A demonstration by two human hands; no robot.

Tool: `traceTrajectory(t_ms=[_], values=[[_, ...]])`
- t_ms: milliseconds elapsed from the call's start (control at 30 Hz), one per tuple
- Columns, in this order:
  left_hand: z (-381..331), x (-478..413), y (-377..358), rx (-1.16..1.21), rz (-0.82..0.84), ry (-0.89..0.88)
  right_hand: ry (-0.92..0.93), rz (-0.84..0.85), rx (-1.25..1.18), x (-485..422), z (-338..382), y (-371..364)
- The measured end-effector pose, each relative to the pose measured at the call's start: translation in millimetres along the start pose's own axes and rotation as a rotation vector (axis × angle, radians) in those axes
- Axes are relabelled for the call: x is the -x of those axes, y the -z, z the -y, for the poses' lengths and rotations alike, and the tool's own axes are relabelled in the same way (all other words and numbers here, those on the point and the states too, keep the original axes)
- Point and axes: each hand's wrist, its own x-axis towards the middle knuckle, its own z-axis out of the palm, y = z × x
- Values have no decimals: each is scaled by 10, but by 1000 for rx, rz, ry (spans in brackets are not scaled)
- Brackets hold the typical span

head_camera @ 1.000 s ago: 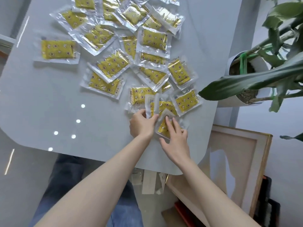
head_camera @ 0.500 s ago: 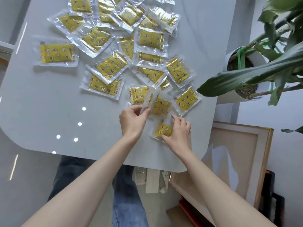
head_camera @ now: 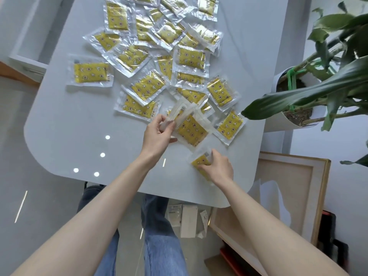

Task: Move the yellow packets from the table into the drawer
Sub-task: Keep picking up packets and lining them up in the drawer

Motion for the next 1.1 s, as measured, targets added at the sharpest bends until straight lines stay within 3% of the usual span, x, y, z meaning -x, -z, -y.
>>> traceTrajectory(t_ms=[233,600,1100], values=[[-428,307,448,-92,-75,-56,-13,-45,-271,416,279,385],[-1349,1008,1828,-71,-195,-156,154,-66,-674,1479,1375,1079],[-1910,1350,4425,-145,-151,-178,123,-8,-1034,2408,3531,716]])
